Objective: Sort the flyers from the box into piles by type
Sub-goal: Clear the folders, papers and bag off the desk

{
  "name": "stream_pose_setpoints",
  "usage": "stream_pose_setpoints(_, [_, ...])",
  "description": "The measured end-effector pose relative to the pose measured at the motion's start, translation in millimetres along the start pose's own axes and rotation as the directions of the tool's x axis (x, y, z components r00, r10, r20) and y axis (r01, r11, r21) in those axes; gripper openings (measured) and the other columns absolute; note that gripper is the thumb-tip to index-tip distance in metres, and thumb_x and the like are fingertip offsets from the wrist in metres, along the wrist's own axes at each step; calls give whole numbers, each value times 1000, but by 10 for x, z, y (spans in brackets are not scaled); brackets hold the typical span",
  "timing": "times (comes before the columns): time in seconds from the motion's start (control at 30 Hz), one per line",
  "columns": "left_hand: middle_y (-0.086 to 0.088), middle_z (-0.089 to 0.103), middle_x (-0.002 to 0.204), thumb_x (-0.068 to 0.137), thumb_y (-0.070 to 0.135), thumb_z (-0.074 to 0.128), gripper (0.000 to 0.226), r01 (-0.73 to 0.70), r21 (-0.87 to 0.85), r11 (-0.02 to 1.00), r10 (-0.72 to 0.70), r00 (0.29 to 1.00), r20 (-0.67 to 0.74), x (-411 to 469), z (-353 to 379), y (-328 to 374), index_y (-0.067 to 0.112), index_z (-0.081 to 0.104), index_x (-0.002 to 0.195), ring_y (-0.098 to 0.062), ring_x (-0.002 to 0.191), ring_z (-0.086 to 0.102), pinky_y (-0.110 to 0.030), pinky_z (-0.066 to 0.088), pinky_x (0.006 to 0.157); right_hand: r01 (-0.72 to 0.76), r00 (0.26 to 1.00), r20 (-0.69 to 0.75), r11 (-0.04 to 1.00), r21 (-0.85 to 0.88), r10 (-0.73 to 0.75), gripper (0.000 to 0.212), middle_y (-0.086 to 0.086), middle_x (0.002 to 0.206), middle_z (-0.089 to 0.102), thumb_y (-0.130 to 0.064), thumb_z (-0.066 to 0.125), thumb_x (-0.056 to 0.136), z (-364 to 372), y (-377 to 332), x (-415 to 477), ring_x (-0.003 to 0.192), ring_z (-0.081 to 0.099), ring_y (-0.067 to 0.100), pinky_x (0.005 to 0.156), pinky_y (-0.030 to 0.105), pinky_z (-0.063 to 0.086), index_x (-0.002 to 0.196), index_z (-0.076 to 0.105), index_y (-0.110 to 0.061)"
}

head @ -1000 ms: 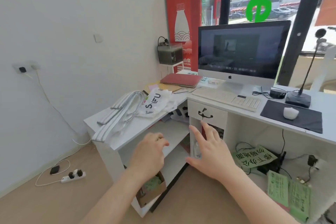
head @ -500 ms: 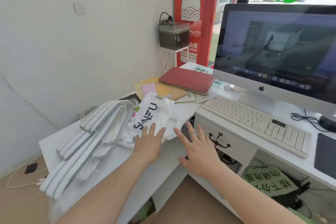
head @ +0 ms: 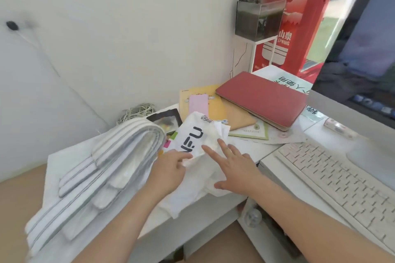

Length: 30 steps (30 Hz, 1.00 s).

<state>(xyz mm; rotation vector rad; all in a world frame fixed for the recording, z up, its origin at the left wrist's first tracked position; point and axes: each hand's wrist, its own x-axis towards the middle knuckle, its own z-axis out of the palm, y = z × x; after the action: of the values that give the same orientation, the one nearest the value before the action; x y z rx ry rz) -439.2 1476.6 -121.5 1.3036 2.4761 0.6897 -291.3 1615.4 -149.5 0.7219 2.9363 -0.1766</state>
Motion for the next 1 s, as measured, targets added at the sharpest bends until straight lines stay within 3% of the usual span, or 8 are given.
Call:
stream_pose_setpoints(0.13, [8, 61, 79, 84, -11, 42, 42, 97, -452, 887, -118, 993, -18, 91, -175, 208, 14, 73, 97, 7, 53, 55, -7, 36, 47, 18, 990, -139, 997, -69, -27, 86, 5, 137, 35, -44, 64, 84, 4, 150, 299, 117, 43, 26, 86, 39, 41, 147, 5, -45])
stream_pose_setpoints(0.27, [13, 56, 90, 84, -1, 42, 46, -14, -143, 990, 56, 953, 297, 194, -70, -20, 29, 74, 95, 3, 80, 55, -13, 41, 71, 21, 988, -144, 974, -227, -55, 28, 2, 106, 47, -16, 59, 82, -53, 287, 492, 103, 40, 25, 74, 35, 34, 104, 64, -32])
stream_pose_setpoints(0.37, [16, 53, 112, 89, 29, 50, 24, -69, -2, 998, 63, 904, 422, 274, -2, -167, 31, 70, 103, -3, 106, 52, -21, 41, 91, 14, 995, 101, 989, -146, 1, 35, 3, 137, 34, -7, 47, 81, -66, 373, 539, 131, 21, 28, 93, 42, 33, 103, 69, -23])
stream_pose_setpoints(0.47, [5, 26, 148, 74, 68, 55, 80, -77, 228, 971, -39, 885, 465, 328, 227, -253, 35, 31, 142, -20, 134, 31, -36, 38, 103, -66, 984, 169, 998, 19, 62, 28, 2, 143, 32, -14, 46, 85, -38, 341, 548, 137, 23, 28, 97, 43, 39, 109, 59, -14])
stream_pose_setpoints(0.53, [-2, 13, 154, 68, 66, 60, 98, -182, 391, 902, -56, 850, 524, 333, 381, -251, 36, 10, 147, -31, 136, 22, -43, 40, 100, -147, 977, 169, 986, 79, 132, 36, 2, 127, 46, -25, 51, 86, 32, 308, 540, 117, 45, 27, 84, 39, 44, 121, 41, -17])
stream_pose_setpoints(0.63, [-3, 17, 154, 77, 37, 62, 78, -287, 403, 869, 32, 846, 532, 363, 420, -235, 36, 21, 143, -33, 135, 23, -42, 42, 98, -234, 970, 77, 972, 15, 232, 63, 1, 117, 54, -40, 56, 86, 67, 348, 493, 103, 55, 26, 78, 38, 43, 138, 22, -27])
stream_pose_setpoints(0.8, [2, 60, 108, 85, 7, 42, 35, -291, 384, 876, 163, 929, 333, 458, 345, -181, 26, 48, 113, -26, 95, 57, -36, 47, 69, -333, 943, 36, 925, 183, 332, 50, -4, 113, 55, -48, 55, 87, 2, 500, 495, 107, 54, 18, 81, 31, 43, 132, 50, -28])
stream_pose_setpoints(1.0, [-1, 66, 83, 83, 4, 51, 29, -143, 51, 988, 151, 962, -228, 719, -94, 239, 22, 59, 105, -30, 72, 58, -35, 42, 57, -204, 937, -16, 583, 786, 349, 100, -7, 153, 26, -72, 53, 67, -666, 1021, 500, 141, 25, 10, 112, 35, 27, 151, 10, -38])
